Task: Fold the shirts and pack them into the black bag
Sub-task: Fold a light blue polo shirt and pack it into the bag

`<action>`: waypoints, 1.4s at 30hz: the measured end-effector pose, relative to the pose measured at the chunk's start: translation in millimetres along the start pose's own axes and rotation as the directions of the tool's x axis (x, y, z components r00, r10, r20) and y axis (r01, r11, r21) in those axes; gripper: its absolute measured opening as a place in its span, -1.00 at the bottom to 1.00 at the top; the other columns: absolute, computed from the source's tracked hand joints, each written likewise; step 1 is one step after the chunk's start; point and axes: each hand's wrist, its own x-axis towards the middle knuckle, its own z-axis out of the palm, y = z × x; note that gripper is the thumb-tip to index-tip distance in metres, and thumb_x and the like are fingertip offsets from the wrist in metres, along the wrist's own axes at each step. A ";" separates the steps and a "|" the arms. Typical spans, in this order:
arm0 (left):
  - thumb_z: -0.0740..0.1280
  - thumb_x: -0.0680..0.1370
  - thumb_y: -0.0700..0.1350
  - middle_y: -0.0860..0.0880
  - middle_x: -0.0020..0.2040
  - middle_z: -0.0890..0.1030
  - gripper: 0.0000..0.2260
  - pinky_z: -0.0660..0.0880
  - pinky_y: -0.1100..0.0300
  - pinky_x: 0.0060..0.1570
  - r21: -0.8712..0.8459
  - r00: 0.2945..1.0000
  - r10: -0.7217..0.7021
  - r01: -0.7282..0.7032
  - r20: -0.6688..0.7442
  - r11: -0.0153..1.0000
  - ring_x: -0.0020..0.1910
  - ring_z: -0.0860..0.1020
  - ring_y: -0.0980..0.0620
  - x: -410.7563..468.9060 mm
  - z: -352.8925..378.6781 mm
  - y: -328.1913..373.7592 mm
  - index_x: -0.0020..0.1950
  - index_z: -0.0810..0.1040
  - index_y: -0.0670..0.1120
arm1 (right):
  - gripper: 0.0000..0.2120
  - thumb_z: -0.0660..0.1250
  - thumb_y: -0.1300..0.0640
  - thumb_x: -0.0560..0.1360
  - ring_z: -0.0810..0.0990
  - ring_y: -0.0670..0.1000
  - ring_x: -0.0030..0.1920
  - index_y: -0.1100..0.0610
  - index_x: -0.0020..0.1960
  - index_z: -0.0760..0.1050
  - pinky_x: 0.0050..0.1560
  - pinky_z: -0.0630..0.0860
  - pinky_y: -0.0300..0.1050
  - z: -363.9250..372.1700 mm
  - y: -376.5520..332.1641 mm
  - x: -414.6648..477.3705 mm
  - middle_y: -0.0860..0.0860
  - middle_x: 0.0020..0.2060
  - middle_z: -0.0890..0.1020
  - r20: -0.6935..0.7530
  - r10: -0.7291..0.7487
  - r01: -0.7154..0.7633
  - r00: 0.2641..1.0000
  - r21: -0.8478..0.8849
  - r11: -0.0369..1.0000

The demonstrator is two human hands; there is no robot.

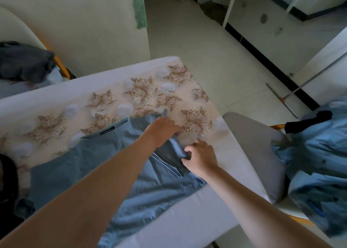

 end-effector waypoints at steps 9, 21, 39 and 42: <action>0.49 0.25 -0.29 -0.06 0.00 0.59 -0.73 0.49 0.15 -0.29 -0.042 0.915 -0.148 0.142 -0.375 0.989 -0.10 0.57 -0.05 -87.6 -6.1 -33.0 -0.10 0.63 -0.08 | -0.77 0.32 0.09 0.42 0.43 -0.02 -0.33 0.07 -0.29 0.29 -0.40 0.27 -0.16 -44.1 -60.0 -5.2 -0.05 -0.36 0.47 0.315 -0.106 0.052 0.943 0.175 0.983; 0.33 0.51 -0.26 0.03 0.40 0.33 -0.42 0.53 0.02 0.10 -0.569 0.721 -0.664 0.636 0.198 0.521 0.26 0.50 -0.07 -235.9 80.7 -20.4 0.48 0.32 0.10 | -0.80 0.17 0.03 0.60 0.65 0.07 -0.07 0.05 0.01 0.55 -0.09 0.56 -0.09 -5.9 -148.1 -18.4 -0.02 -0.05 0.64 0.454 -0.299 0.163 0.839 0.315 0.935; 0.22 0.61 -0.22 -0.11 0.34 0.37 -0.61 0.41 0.00 0.27 -0.795 0.368 -0.909 0.602 0.194 0.074 0.28 0.38 -0.15 -183.9 100.7 -21.1 0.44 0.45 -0.08 | -0.16 0.46 -0.13 0.44 -0.15 0.00 0.60 -0.12 0.59 0.11 0.57 -0.03 0.08 37.3 -110.6 3.3 -0.02 0.62 -0.11 0.302 -0.550 0.600 0.779 -0.099 0.794; 0.27 0.58 -0.18 -0.13 0.45 0.27 -0.51 0.34 -0.11 0.30 -0.684 0.405 -0.914 0.667 0.002 0.295 0.34 0.27 -0.18 -199.2 99.4 9.6 0.51 0.32 -0.02 | -0.27 0.39 -0.08 0.42 -0.08 0.03 0.60 -0.11 0.55 0.23 0.56 0.03 0.12 34.6 -110.9 -11.4 0.02 0.61 0.01 0.214 -0.620 0.641 0.755 -0.042 0.766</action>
